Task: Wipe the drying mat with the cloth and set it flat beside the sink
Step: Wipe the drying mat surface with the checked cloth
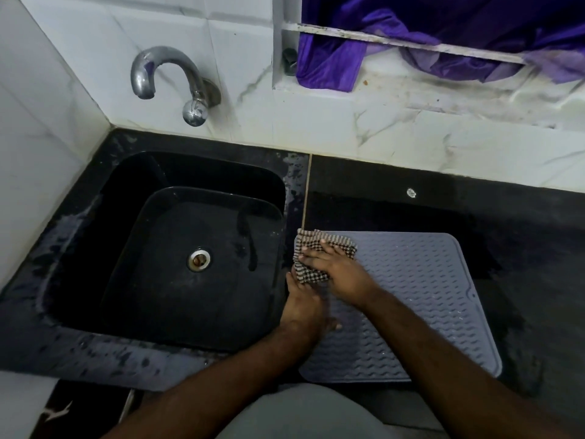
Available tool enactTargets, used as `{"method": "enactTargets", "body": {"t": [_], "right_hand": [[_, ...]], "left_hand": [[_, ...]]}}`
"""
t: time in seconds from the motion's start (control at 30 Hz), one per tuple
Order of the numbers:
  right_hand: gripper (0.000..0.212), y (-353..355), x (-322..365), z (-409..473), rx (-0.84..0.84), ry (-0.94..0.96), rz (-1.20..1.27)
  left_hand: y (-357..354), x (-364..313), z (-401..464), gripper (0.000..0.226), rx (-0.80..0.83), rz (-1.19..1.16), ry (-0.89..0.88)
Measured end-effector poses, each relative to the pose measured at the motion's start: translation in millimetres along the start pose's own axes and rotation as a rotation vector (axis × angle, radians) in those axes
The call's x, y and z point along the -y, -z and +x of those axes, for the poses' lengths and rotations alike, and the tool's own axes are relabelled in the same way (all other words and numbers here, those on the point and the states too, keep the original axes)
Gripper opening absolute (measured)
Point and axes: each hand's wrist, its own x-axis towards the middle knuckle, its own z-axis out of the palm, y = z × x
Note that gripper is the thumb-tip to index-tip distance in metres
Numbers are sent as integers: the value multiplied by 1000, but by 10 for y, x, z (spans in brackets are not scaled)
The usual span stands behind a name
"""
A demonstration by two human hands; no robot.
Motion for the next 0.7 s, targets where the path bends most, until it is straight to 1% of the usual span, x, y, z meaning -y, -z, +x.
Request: {"method": "enactTargets", "body": {"t": [0.1, 0.17, 0.23, 0.3, 0.33, 0.4, 0.47, 0.57, 0.7], "right_hand": [[72, 183, -190, 9, 72, 150, 50], [71, 262, -232, 59, 62, 187, 45], [77, 261, -237, 102, 31, 173, -84], [90, 206, -212, 112, 39, 104, -175], [92, 175, -193, 119, 51, 74, -200], [86, 105, -136, 147, 41, 39, -269], [74, 49, -51, 195, -34, 6, -332], [59, 28, -10, 246, -106, -24, -348], [58, 78, -95, 174, -142, -32, -411]], "left_hand": [[7, -71, -15, 106, 72, 53, 64], [17, -85, -4, 112, 95, 37, 110], [28, -102, 36, 117, 124, 12, 149], [38, -114, 86, 118, 155, 4, 160], [43, -122, 106, 118, 168, 13, 159], [55, -149, 138, 118, 189, 31, 159], [83, -167, 177, 117, 206, 38, 164], [168, -184, 248, 114, 248, 46, 155], [286, -189, 334, 113, 254, 49, 123]]}}
